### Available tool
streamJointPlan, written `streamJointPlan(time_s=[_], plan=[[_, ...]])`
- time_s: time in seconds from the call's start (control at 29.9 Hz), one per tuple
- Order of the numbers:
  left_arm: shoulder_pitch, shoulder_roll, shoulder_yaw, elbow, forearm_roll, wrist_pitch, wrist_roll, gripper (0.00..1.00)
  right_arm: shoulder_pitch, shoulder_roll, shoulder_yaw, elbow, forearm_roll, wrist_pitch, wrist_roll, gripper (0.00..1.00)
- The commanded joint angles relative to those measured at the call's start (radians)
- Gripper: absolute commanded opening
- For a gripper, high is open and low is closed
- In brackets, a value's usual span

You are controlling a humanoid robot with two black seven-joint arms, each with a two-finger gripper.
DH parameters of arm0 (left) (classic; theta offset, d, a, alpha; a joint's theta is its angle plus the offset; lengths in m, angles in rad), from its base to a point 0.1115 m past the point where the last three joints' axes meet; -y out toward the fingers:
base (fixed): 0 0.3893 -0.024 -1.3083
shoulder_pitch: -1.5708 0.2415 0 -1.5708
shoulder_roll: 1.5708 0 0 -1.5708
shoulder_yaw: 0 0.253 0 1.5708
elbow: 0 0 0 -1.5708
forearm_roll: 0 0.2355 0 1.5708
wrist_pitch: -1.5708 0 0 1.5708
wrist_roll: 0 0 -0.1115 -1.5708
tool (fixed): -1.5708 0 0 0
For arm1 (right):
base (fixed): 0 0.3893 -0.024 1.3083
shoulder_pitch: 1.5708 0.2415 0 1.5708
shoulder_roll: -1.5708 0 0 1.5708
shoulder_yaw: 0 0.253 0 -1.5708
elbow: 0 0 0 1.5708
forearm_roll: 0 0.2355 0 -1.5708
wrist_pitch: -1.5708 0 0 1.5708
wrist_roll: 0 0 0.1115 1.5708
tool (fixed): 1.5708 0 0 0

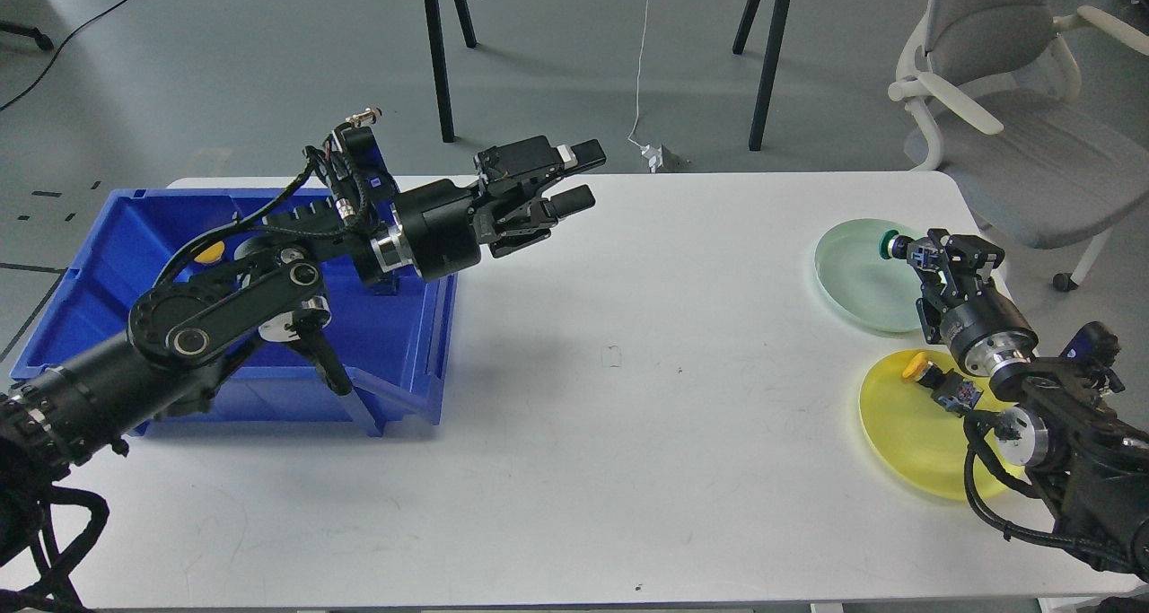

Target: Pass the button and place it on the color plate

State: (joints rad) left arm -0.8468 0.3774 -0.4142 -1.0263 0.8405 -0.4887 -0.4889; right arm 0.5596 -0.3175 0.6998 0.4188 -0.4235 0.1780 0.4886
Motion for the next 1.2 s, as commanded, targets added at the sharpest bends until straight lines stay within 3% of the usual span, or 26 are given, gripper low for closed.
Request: streamJointPlan(time_s=[0.0, 0.8, 0.97, 1.17], plan=[[0.0, 0.0, 0.0, 0.0, 0.0, 0.0, 0.0, 0.77, -0.004, 0.0, -0.002, 0.0, 0.0, 0.0, 0.0, 0.48], [0.0, 0.0, 0.0, 0.002, -0.003, 0.0, 0.0, 0.77, -0.003, 0.038, -0.002, 0.021, 0.002, 0.001, 0.0, 0.57], [0.0, 0.001, -0.001, 0.008, -0.043, 0.0, 0.0, 0.77, -0.004, 0.028, 0.041, 0.182, 0.041, 0.001, 0.0, 0.61], [-0.002, 0.095, -0.057, 0.054, -0.26, 0.0, 0.0, 0.81, 0.005, 0.003, 0.164, 0.428, 0.127, 0.011, 0.0, 0.66]])
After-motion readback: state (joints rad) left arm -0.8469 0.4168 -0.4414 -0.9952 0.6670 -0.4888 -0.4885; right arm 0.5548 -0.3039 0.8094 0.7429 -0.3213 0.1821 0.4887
